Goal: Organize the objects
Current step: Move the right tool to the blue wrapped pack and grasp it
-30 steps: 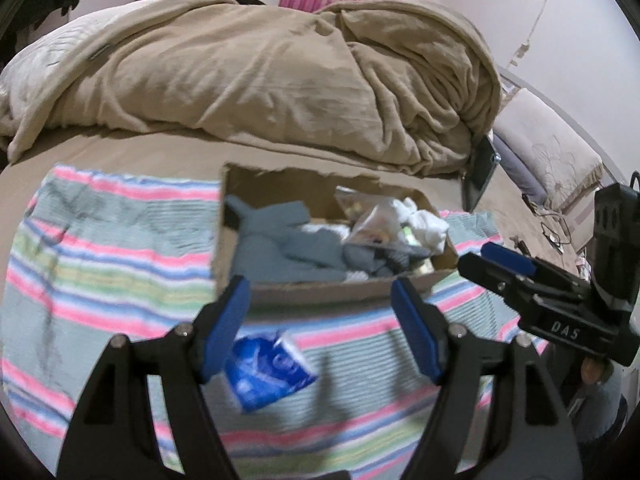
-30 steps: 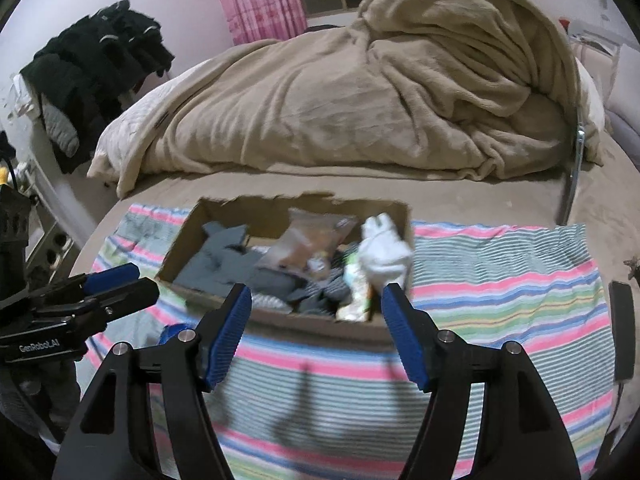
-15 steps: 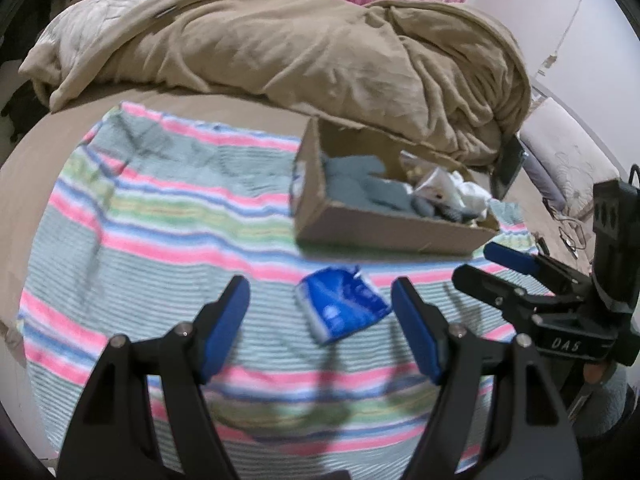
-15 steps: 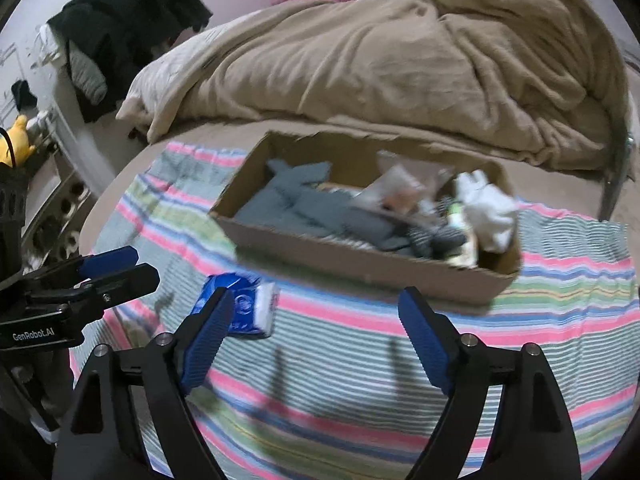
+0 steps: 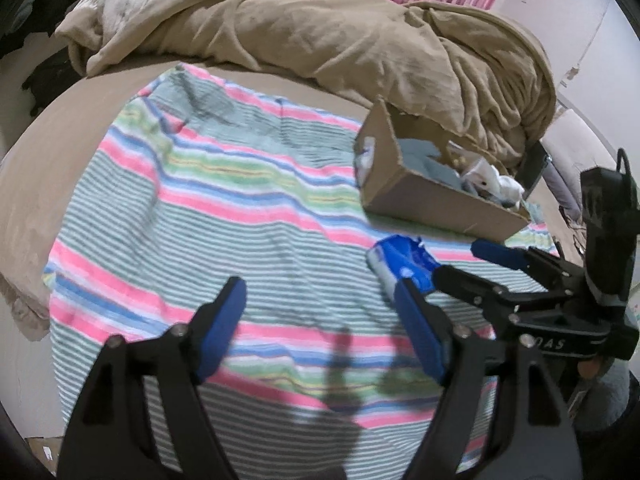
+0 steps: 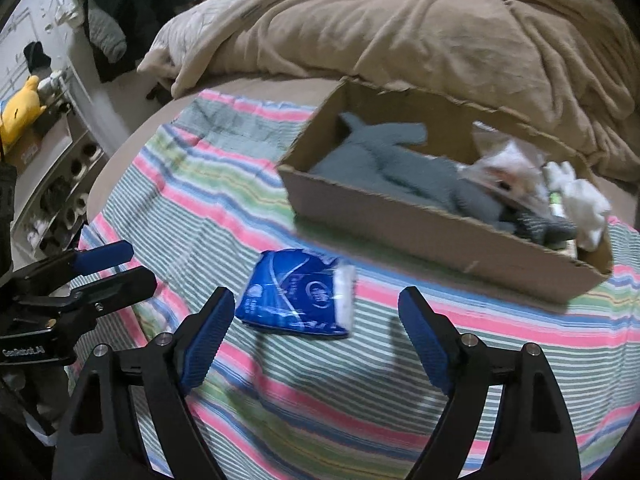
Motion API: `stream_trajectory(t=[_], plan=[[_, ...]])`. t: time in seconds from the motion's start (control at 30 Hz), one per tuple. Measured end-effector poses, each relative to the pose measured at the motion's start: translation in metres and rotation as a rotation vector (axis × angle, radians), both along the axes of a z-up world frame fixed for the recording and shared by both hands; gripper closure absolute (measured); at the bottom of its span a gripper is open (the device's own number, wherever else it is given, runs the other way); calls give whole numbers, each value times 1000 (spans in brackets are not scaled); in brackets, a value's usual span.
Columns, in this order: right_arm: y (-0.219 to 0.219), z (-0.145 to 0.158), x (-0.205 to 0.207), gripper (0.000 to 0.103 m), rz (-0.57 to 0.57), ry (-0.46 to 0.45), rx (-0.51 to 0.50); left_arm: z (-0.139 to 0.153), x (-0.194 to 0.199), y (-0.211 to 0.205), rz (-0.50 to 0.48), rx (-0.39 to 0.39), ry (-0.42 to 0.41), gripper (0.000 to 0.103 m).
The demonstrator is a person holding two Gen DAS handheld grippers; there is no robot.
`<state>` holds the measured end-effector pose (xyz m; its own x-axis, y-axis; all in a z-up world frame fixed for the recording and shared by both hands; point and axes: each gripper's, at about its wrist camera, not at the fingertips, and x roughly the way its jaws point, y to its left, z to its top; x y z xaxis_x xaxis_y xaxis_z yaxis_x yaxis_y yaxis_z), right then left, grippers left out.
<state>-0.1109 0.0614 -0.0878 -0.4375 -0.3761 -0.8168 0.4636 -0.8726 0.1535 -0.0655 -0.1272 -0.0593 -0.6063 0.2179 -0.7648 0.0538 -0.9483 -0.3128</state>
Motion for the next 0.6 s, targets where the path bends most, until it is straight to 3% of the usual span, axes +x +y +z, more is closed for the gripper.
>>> stream_trajectory(t=[0.17, 0.53, 0.6], plan=[[-9, -11, -3, 17, 10, -25, 11, -5, 1, -9, 17, 3, -5, 16], [-27, -30, -8, 17, 36, -69, 50, -11, 0, -17, 33, -1, -19, 15], [-28, -31, -7, 25, 48, -70, 51, -11, 0, -17, 34, -2, -20, 15]])
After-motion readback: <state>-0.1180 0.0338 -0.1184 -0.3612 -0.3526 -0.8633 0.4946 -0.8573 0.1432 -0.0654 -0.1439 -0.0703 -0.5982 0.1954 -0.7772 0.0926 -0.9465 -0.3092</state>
